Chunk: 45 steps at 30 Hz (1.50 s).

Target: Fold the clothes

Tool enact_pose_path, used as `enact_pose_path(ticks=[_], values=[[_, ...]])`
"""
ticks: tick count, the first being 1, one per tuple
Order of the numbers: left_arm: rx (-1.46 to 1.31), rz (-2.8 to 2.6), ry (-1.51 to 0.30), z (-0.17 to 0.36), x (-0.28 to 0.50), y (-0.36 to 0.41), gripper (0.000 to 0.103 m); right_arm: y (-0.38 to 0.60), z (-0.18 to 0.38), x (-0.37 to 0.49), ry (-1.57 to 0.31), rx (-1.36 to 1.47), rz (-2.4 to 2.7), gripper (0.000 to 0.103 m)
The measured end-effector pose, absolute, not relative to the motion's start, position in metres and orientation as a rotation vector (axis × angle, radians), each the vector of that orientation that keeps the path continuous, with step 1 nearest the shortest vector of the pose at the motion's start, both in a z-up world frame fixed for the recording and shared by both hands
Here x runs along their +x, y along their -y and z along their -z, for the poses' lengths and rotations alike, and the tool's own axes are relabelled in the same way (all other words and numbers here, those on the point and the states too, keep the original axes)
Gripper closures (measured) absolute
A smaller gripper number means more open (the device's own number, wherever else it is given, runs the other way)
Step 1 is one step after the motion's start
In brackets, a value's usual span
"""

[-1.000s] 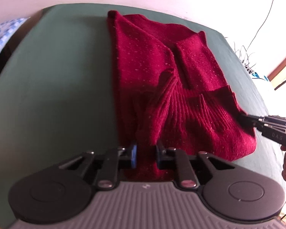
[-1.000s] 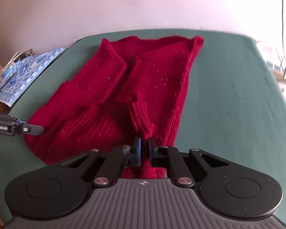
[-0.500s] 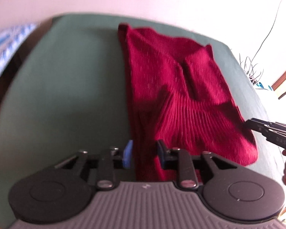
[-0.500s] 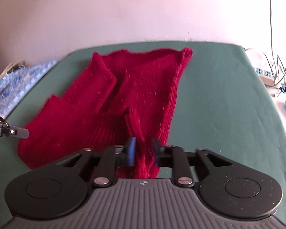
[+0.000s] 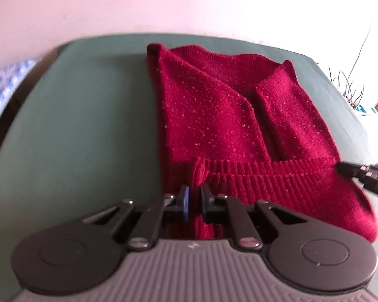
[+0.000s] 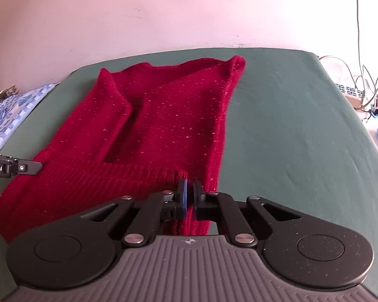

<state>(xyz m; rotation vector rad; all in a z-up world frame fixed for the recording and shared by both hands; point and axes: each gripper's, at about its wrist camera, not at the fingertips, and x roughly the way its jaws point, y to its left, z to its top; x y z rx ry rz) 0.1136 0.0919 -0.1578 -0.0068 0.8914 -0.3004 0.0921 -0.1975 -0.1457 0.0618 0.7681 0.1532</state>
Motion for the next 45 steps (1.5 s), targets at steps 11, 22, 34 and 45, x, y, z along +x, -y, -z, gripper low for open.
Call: enact_pose_path(ticks=[11, 22, 34, 45], values=[[0.017, 0.304, -0.804, 0.126, 0.097, -0.111, 0.085, 0.213, 0.113, 0.067, -0.693, 0.072, -0.142, 0.092], [0.134, 0.453, -0.781, 0.134, 0.007, -0.083, 0.089, 0.177, 0.110, 0.018, -0.787, 0.150, -0.416, 0.092], [0.030, 0.432, -0.802, 0.164, 0.025, -0.110, 0.089, 0.225, 0.140, 0.021, -0.839, 0.306, -0.177, 0.100], [-0.012, 0.449, -0.750, 0.122, 0.022, -0.113, 0.092, 0.218, 0.107, 0.016, -0.745, 0.319, -0.169, 0.090]])
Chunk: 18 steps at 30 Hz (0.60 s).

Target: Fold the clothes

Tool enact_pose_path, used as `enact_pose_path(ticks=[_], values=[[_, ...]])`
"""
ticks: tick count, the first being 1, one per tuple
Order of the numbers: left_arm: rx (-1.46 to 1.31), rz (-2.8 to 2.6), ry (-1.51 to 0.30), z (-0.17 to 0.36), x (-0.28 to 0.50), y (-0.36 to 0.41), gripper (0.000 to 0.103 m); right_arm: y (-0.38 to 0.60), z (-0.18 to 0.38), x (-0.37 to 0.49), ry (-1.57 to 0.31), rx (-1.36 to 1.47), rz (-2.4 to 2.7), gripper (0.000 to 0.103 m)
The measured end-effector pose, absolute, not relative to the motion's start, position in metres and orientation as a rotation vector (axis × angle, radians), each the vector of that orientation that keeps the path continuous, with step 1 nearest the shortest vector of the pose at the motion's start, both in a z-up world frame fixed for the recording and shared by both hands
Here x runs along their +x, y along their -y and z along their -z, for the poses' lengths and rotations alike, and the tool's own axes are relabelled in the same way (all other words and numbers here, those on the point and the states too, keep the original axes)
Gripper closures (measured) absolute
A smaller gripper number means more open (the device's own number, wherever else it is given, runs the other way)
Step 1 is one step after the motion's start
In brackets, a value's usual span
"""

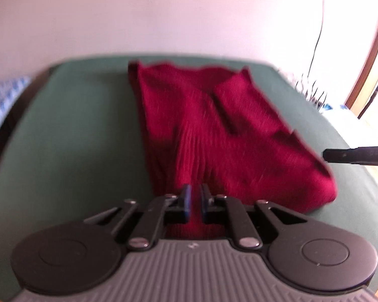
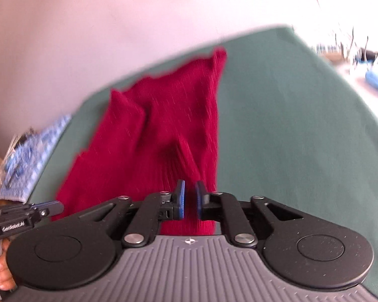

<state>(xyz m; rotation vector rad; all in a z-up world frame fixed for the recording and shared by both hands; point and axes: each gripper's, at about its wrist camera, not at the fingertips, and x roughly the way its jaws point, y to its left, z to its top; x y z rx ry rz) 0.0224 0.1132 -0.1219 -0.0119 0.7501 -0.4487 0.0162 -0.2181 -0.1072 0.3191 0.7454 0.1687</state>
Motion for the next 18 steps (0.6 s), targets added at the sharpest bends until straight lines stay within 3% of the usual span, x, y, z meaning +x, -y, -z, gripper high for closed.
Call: enact_pose_path(ticks=[5, 10, 18], values=[[0.010, 0.433, -0.745, 0.128, 0.053, -0.087, 0.088, 0.192, 0.122, 0.058, -0.786, 0.247, -0.246, 0.090], [0.045, 0.318, -0.764, 0.159, 0.083, -0.092, 0.082, 0.213, 0.145, 0.100, -0.802, 0.348, -0.174, 0.103], [0.092, 0.307, -0.724, 0.171, 0.085, -0.089, 0.079, 0.212, 0.148, 0.111, -0.788, 0.229, -0.139, 0.103]])
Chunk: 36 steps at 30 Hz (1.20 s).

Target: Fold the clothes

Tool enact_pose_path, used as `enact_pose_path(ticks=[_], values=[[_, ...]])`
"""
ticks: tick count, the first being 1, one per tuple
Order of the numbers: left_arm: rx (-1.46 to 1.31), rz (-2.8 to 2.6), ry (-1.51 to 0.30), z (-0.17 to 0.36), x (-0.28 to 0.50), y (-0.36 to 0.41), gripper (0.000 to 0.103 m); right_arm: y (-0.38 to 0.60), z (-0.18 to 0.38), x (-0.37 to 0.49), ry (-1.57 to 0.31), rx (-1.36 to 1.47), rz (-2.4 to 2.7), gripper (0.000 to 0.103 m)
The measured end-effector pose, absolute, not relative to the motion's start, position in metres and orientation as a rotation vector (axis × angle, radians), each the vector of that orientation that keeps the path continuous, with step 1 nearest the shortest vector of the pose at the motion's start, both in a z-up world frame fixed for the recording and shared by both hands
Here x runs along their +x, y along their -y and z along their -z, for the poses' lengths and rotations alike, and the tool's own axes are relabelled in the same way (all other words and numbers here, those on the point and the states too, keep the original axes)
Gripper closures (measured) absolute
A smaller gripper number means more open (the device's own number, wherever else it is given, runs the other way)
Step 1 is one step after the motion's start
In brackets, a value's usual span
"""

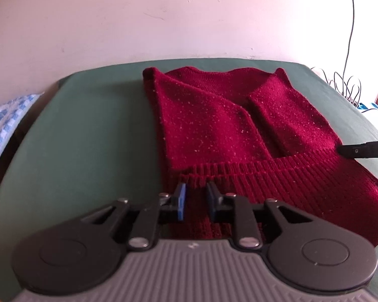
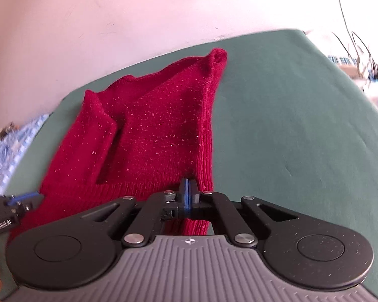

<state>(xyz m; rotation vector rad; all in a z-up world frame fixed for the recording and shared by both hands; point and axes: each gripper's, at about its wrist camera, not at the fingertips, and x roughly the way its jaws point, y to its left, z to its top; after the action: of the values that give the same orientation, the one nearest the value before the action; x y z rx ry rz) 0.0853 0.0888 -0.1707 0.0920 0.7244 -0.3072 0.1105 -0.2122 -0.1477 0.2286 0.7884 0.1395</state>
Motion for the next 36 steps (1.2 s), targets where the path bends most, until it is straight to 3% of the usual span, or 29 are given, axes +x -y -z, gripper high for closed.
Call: enact_pose_path(ticks=[2, 4, 7, 15, 18, 24, 27, 28, 29, 33, 36], values=[[0.118, 0.313, -0.723, 0.168, 0.083, -0.086, 0.078, 0.213, 0.141, 0.111, -0.803, 0.217, -0.144, 0.103], [0.084, 0.321, -0.726, 0.159, 0.082, -0.095, 0.079, 0.220, 0.128, 0.099, -0.761, 0.244, -0.144, 0.091], [0.026, 0.299, -0.710, 0.146, 0.075, -0.117, 0.086, 0.224, 0.113, 0.074, -0.731, 0.285, -0.184, 0.090], [0.079, 0.345, -0.755, 0.163, 0.034, -0.119, 0.085, 0.218, 0.139, 0.045, -0.817, 0.289, -0.217, 0.093], [0.091, 0.312, -0.746, 0.164, 0.031, -0.122, 0.078, 0.214, 0.131, 0.049, -0.822, 0.280, -0.202, 0.093], [0.049, 0.330, -0.717, 0.139, 0.012, -0.135, 0.086, 0.199, 0.116, 0.026, -0.806, 0.240, -0.257, 0.088], [0.077, 0.364, -0.704, 0.140, 0.002, -0.121, 0.081, 0.196, 0.126, 0.029, -0.821, 0.229, -0.227, 0.088], [0.098, 0.362, -0.722, 0.146, 0.004, -0.114, 0.071, 0.198, 0.129, 0.031, -0.817, 0.239, -0.220, 0.089], [0.120, 0.359, -0.739, 0.152, 0.005, -0.108, 0.069, 0.199, 0.131, 0.033, -0.814, 0.252, -0.218, 0.089], [0.120, 0.354, -0.753, 0.163, 0.006, -0.104, 0.067, 0.210, 0.134, 0.039, -0.821, 0.333, -0.198, 0.089], [0.096, 0.364, -0.765, 0.153, 0.005, -0.116, 0.066, 0.224, 0.118, 0.027, -0.775, 0.391, -0.161, 0.083]])
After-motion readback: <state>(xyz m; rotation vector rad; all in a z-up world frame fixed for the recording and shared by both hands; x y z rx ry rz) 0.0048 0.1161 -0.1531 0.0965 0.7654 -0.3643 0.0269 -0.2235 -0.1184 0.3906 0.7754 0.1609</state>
